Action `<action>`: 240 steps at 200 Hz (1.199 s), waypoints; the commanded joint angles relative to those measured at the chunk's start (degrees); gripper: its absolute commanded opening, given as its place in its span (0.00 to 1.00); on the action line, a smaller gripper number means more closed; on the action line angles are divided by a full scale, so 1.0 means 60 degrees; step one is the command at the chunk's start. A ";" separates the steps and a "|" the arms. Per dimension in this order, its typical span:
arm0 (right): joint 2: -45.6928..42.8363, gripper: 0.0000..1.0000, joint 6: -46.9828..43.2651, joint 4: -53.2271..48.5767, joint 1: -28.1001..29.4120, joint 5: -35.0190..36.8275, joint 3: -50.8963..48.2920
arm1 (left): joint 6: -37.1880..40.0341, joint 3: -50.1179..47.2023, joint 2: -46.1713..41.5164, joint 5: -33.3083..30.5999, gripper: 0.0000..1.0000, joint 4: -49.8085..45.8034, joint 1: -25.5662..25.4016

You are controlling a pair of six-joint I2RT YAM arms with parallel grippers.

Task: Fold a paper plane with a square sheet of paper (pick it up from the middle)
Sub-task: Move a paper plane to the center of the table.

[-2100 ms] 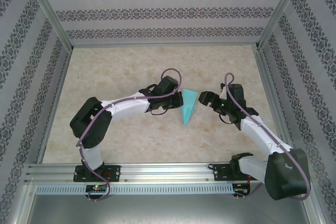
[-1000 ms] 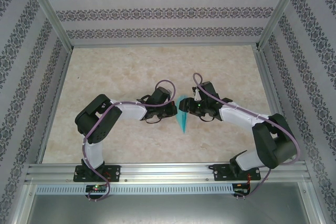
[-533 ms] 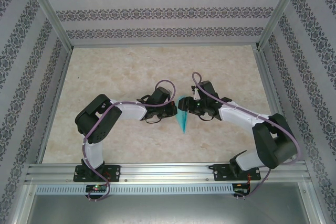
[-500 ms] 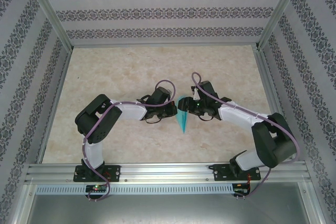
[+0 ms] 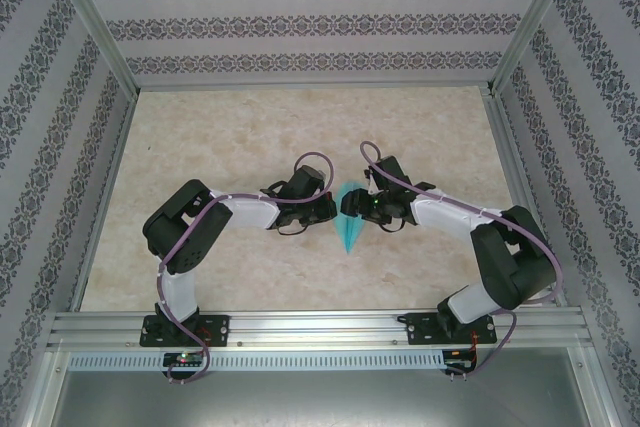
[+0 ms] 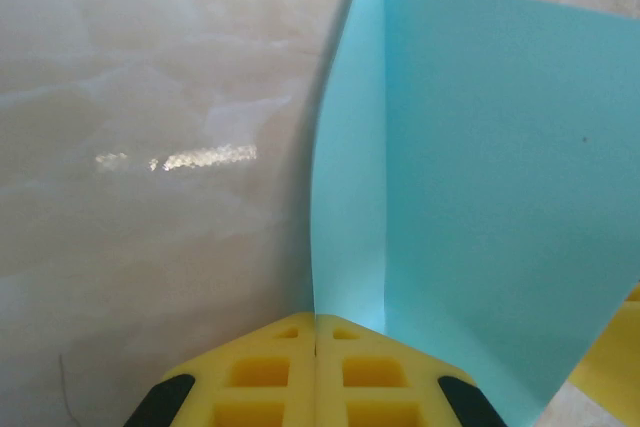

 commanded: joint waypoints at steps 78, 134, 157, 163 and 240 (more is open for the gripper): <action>0.0206 0.64 -0.0171 -0.0360 0.0097 0.0474 0.0278 | -0.0244 -0.0070 0.0053 -0.0212 0.00 0.0105 0.0197; -0.0161 0.69 -0.0478 -0.0662 0.0020 0.0913 0.0287 | -0.0201 -0.0033 0.0103 -0.0122 0.00 0.0094 0.0198; -0.0117 0.67 -0.0472 -0.0519 0.0041 0.0222 0.0168 | -0.0232 -0.0029 0.0140 -0.0105 0.00 0.0090 0.0198; -0.0130 0.67 -0.0453 -0.0444 0.0052 0.0042 0.0097 | -0.0232 -0.0029 0.0149 -0.0101 0.00 0.0091 0.0202; -0.0397 0.64 -0.0062 0.0060 0.0087 -0.1170 -0.0323 | -0.0287 -0.0007 0.0197 -0.0052 0.00 0.0105 0.0199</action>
